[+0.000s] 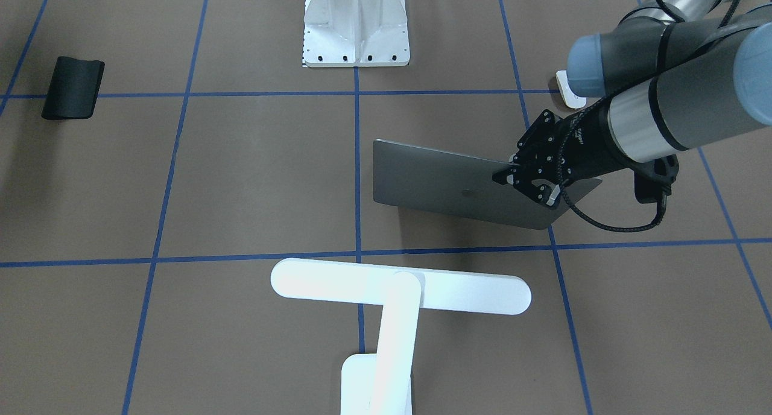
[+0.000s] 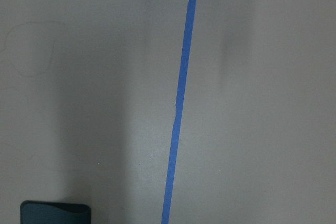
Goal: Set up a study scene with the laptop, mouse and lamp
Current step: 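Lower the laptop in front of the white lamp and open the left gripper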
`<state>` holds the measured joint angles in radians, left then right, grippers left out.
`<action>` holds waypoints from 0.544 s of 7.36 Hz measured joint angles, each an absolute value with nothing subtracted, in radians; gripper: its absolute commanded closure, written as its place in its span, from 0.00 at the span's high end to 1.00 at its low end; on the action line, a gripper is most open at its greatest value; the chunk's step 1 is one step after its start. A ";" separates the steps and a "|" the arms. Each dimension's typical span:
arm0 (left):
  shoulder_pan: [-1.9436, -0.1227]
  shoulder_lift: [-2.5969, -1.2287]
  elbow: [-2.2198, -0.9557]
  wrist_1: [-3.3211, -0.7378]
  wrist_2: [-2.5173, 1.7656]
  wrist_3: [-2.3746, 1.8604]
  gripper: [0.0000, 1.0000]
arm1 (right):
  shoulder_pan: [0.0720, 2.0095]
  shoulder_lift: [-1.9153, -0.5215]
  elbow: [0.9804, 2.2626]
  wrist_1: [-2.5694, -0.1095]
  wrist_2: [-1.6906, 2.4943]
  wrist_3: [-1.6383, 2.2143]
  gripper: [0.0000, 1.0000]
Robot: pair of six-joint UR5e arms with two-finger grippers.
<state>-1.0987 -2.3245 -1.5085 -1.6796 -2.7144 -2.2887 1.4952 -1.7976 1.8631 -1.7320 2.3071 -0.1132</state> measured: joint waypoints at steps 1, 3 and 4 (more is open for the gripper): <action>-1.079 -2.359 -1.473 -1.709 -2.684 -2.337 0.00 | 1.495 -1.796 1.863 -1.732 2.307 -0.113 1.00; -1.027 -2.388 -1.396 -1.872 -2.596 -2.473 0.00 | 1.495 -1.792 1.862 -1.732 2.308 -0.112 1.00; -1.005 -2.401 -1.359 -1.943 -2.547 -2.527 0.00 | 1.495 -1.792 1.862 -1.731 2.308 -0.112 1.00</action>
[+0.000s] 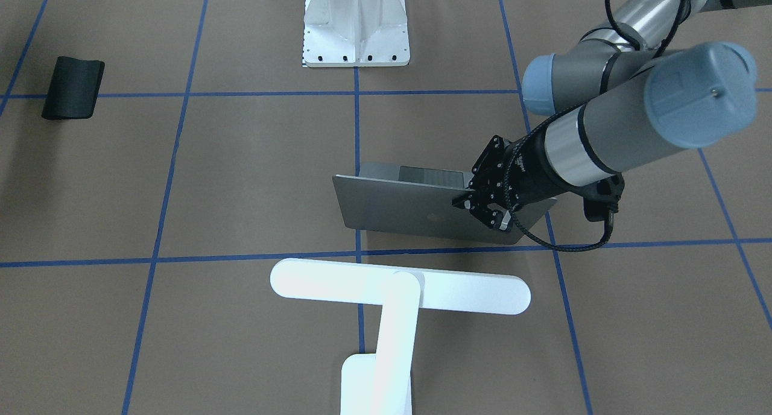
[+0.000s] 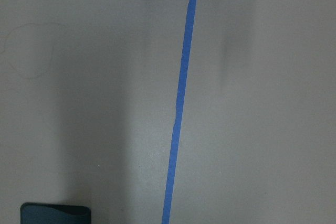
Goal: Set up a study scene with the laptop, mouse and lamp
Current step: 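Lower the laptop in front of the white lamp and open the left gripper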
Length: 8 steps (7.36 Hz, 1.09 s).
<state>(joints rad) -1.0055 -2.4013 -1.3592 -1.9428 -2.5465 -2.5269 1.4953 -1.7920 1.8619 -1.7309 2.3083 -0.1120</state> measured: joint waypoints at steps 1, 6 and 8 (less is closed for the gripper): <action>-0.986 -2.416 -1.333 -1.995 -2.493 -2.567 0.00 | 1.495 -1.792 1.862 -1.731 2.308 -0.112 1.00; -0.896 -2.415 -1.266 -2.273 -2.234 -2.663 0.00 | 1.495 -1.791 1.861 -1.732 2.308 -0.112 1.00; -0.884 -2.410 -1.235 -2.348 -2.148 -2.667 0.00 | 1.494 -1.789 1.862 -1.734 2.308 -0.112 1.00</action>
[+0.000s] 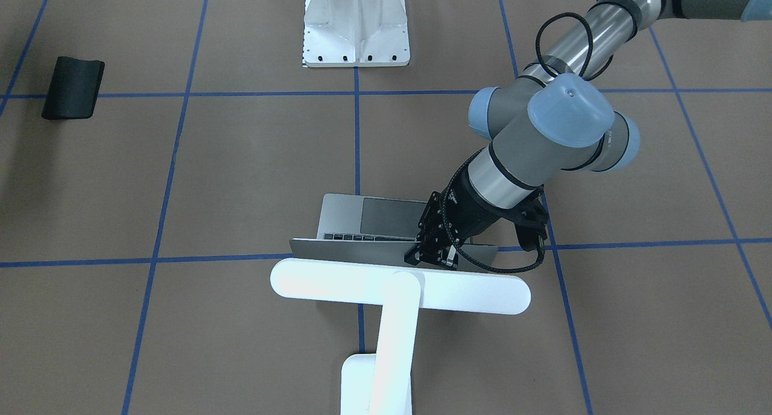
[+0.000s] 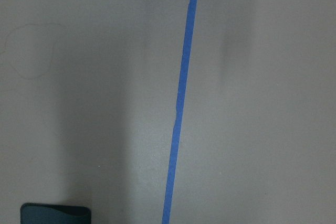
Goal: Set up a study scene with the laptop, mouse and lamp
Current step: 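Lower the laptop in front of the white lamp and open the left gripper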
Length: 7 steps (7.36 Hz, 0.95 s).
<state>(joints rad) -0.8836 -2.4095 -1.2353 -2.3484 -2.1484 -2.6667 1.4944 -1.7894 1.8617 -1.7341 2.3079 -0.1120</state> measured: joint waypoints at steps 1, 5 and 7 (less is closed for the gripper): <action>-0.883 -2.407 -1.221 -2.379 -2.116 -2.667 0.00 | 1.494 -1.789 1.862 -1.735 2.308 -0.112 1.00; -0.876 -2.414 -1.191 -2.408 -2.033 -2.672 0.00 | 1.496 -1.790 1.859 -1.736 2.308 -0.112 1.00; -0.872 -2.406 -1.191 -2.448 -2.029 -2.672 0.53 | 1.496 -1.790 1.857 -1.736 2.308 -0.112 1.00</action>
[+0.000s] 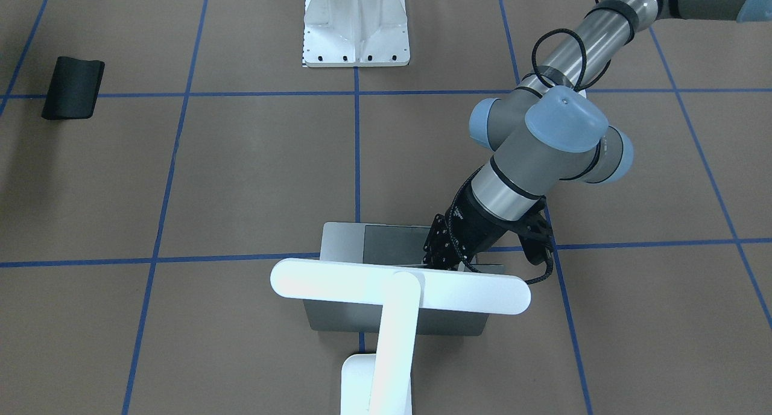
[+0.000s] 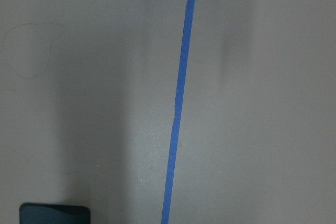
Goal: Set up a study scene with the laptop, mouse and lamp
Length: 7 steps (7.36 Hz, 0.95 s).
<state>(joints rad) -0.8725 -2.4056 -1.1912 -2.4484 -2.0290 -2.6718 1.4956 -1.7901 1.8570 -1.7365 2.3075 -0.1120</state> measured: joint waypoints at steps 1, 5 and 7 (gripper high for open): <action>-0.872 -2.399 -1.195 -2.464 -2.029 -2.669 0.58 | 1.496 -1.790 1.857 -1.736 2.308 -0.112 1.00; -0.877 -2.301 -1.329 -2.476 -2.036 -2.589 0.92 | 1.496 -1.792 1.858 -1.736 2.308 -0.112 1.00; -0.883 -2.219 -1.451 -2.476 -2.040 -2.549 0.92 | 1.496 -1.795 1.859 -1.733 2.308 -0.112 1.00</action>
